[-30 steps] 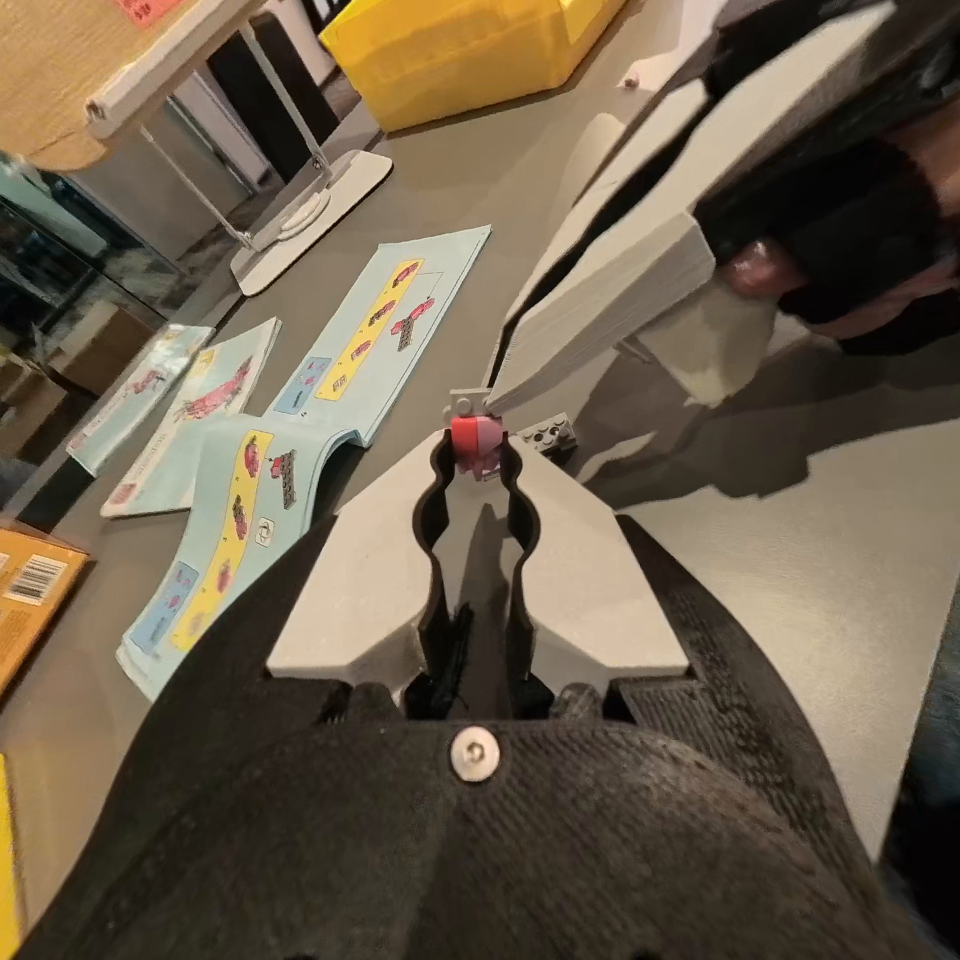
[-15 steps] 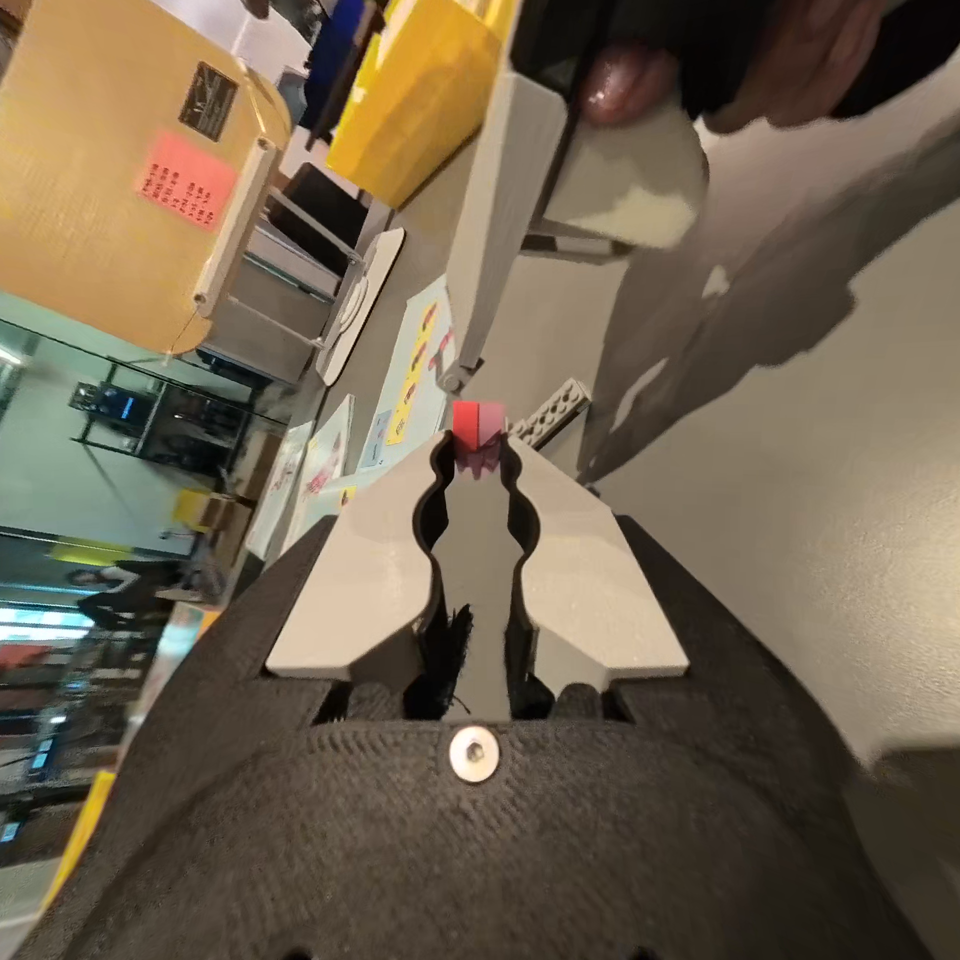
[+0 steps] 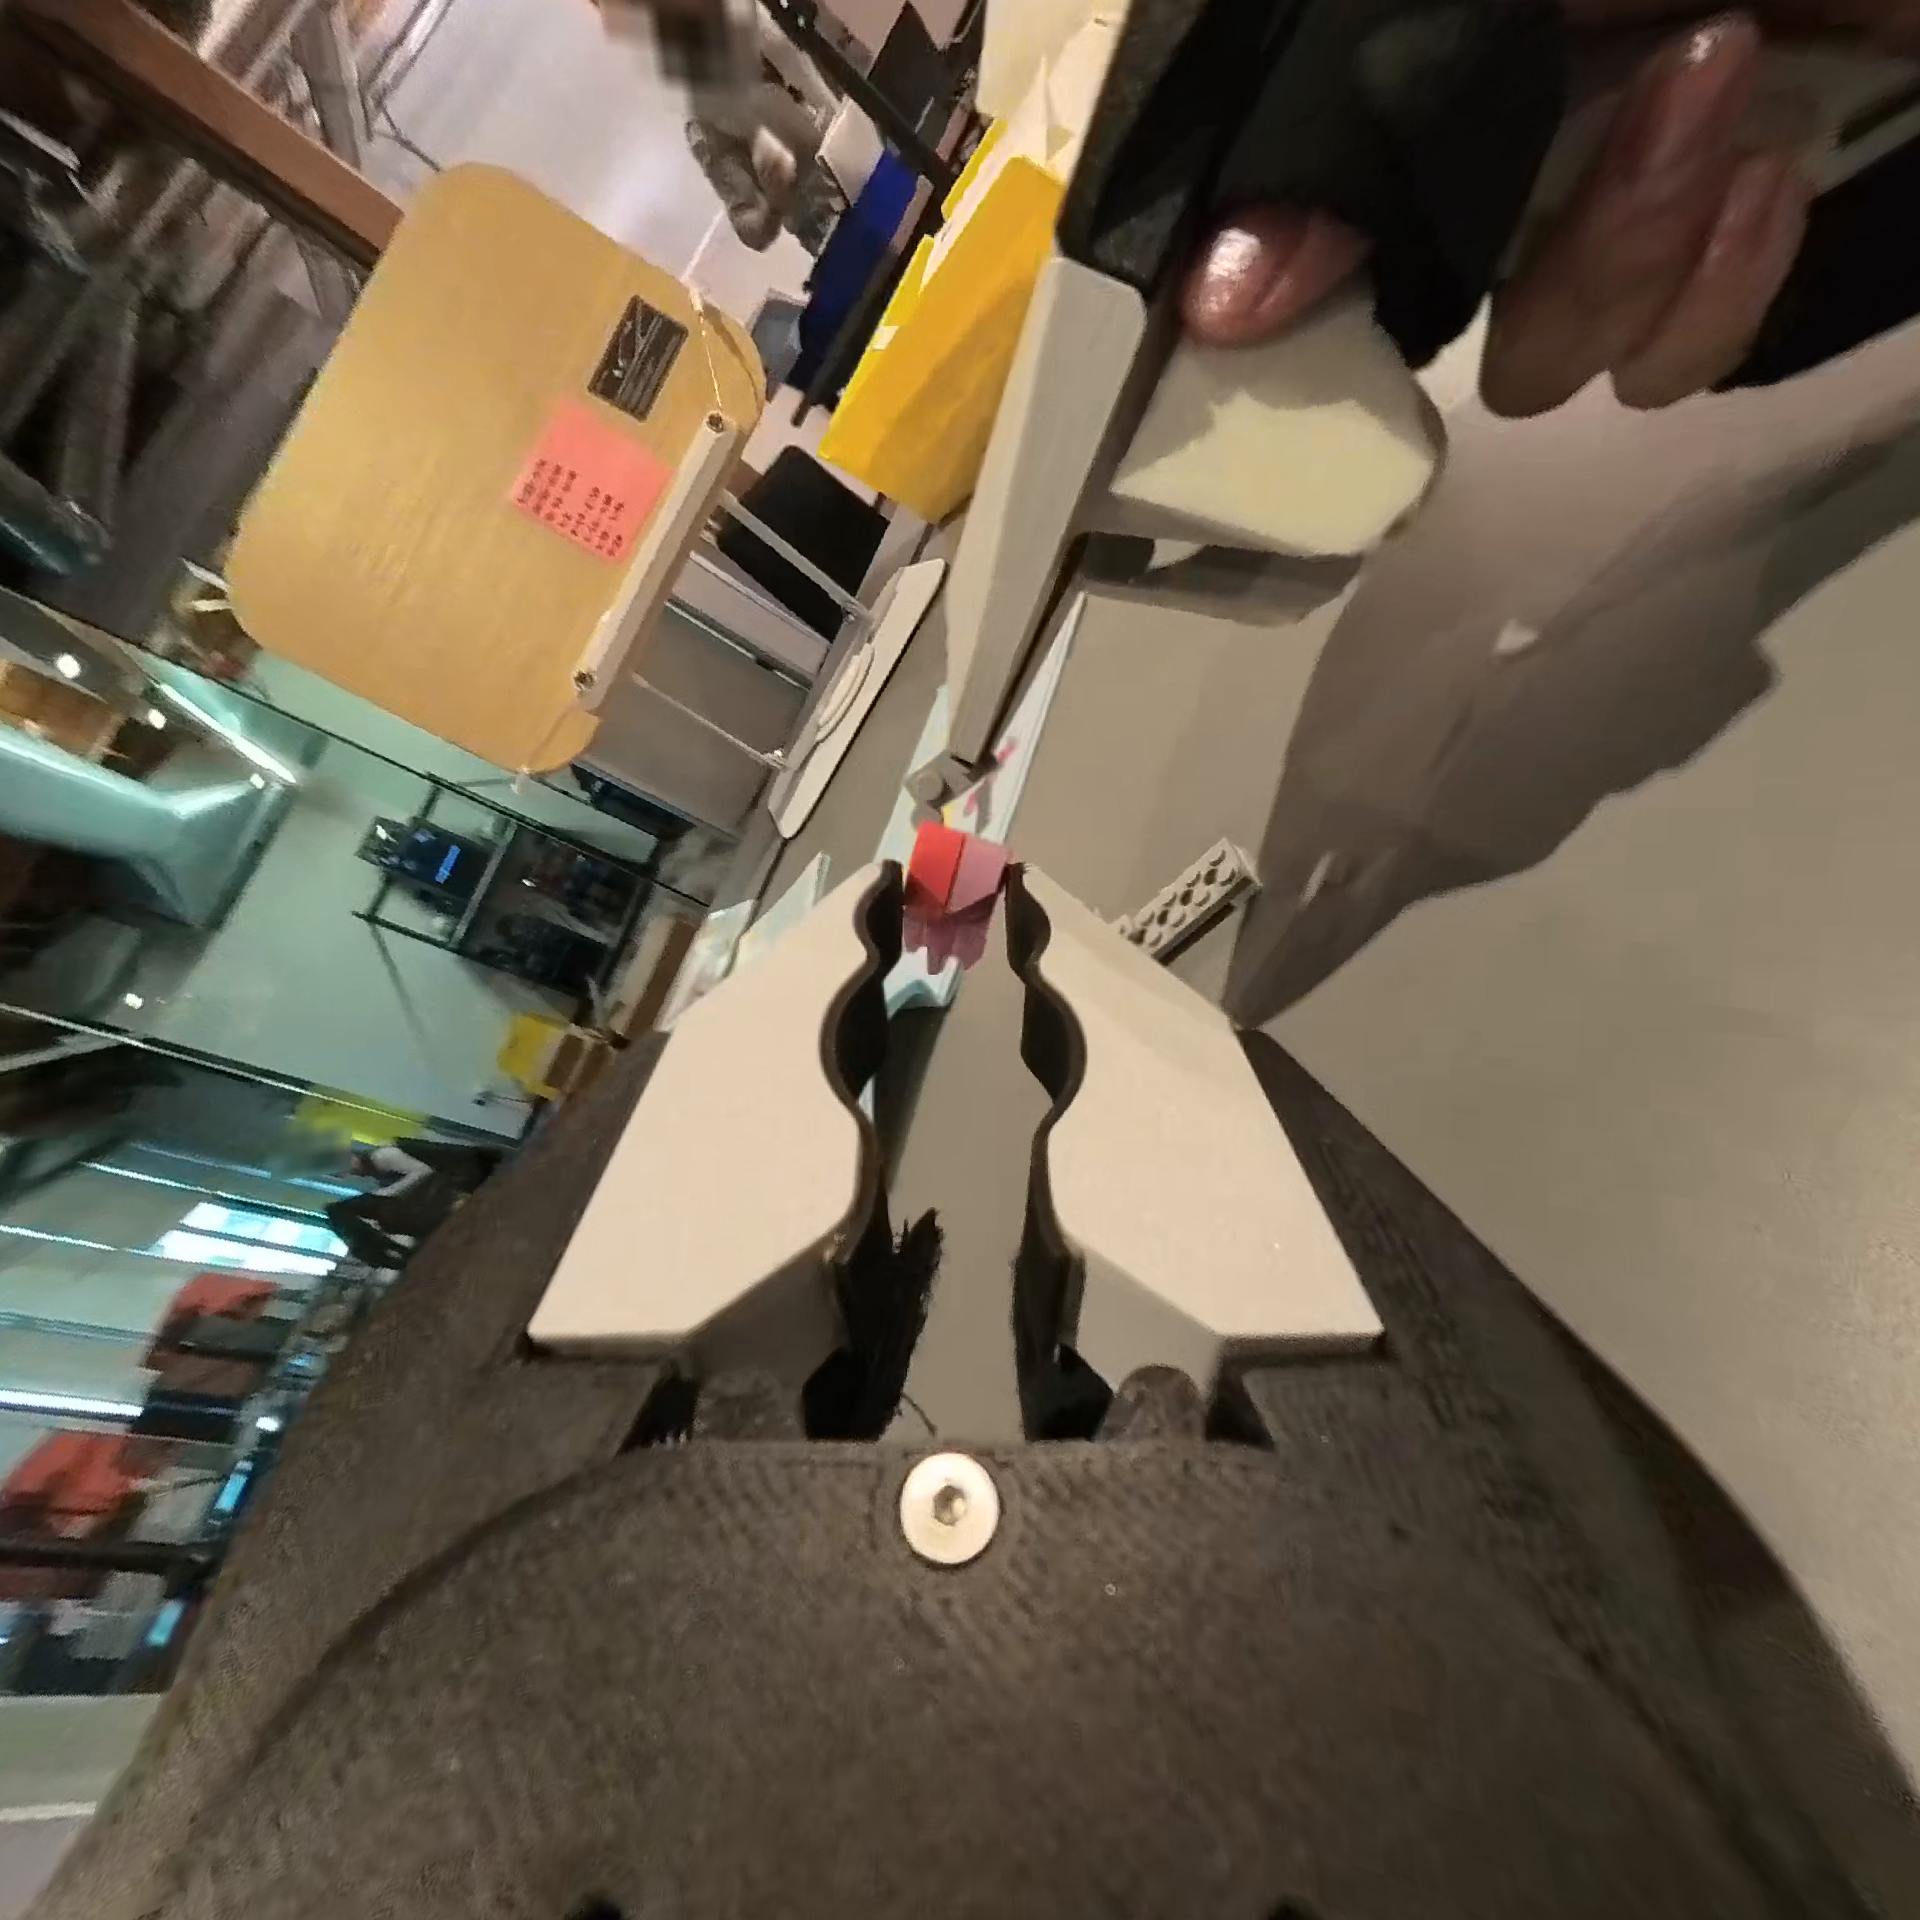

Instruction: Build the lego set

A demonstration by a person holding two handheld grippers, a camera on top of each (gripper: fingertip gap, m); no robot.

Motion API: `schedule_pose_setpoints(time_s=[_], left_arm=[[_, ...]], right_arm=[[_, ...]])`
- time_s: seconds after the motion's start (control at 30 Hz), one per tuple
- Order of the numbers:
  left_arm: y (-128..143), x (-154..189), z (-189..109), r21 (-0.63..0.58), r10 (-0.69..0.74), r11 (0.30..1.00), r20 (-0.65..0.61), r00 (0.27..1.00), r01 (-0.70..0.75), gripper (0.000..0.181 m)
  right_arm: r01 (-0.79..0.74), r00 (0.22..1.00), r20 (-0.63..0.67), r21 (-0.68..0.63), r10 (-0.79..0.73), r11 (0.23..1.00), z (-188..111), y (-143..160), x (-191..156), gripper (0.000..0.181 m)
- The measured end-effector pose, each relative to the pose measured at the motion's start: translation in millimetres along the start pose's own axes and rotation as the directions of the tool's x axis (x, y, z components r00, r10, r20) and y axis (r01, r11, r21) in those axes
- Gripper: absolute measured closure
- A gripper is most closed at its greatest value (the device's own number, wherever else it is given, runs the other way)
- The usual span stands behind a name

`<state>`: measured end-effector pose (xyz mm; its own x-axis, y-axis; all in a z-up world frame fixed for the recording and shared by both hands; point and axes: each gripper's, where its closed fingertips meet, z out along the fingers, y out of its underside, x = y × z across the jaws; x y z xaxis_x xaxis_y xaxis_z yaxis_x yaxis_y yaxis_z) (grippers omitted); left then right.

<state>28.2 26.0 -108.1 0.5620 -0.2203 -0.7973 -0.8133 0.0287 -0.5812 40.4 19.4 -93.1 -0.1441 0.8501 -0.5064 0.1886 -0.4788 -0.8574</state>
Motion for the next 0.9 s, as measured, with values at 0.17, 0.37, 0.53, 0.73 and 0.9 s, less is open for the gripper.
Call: schedule_pose_setpoints(time_s=[0.17, 0.37, 0.53, 0.73, 0.9], left_arm=[[0, 4, -2, -0.002, 0.113, 0.994, -0.02, 0.993, -0.113, 0.164], [3, 12, -2, -0.02, 0.278, 0.96, -0.042, 0.96, -0.279, 0.164], [5, 23, 0, -0.022, 0.402, 0.915, -0.068, 0.913, -0.404, 0.164], [10, 27, 1, -0.047, 0.417, 0.906, -0.074, 0.906, -0.42, 0.164], [34, 22, 4, -0.18, 0.184, 0.962, -0.113, 0.976, -0.203, 0.163]], right_arm=[[-0.03, 0.999, 0.011, -0.018, 0.03, 0.999, -2, 2, 2, 0.179], [-0.064, 0.997, 0.031, -0.13, 0.068, 0.989, -5, 14, 4, 0.179], [-0.057, 0.997, 0.036, -0.273, 0.07, 0.96, -9, 23, 9, 0.179], [-0.071, 0.997, 0.02, -0.293, 0.08, 0.954, -6, 24, 16, 0.179], [0.048, 0.99, -0.112, -0.259, -0.08, 0.965, -1, 26, 36, 0.157]])
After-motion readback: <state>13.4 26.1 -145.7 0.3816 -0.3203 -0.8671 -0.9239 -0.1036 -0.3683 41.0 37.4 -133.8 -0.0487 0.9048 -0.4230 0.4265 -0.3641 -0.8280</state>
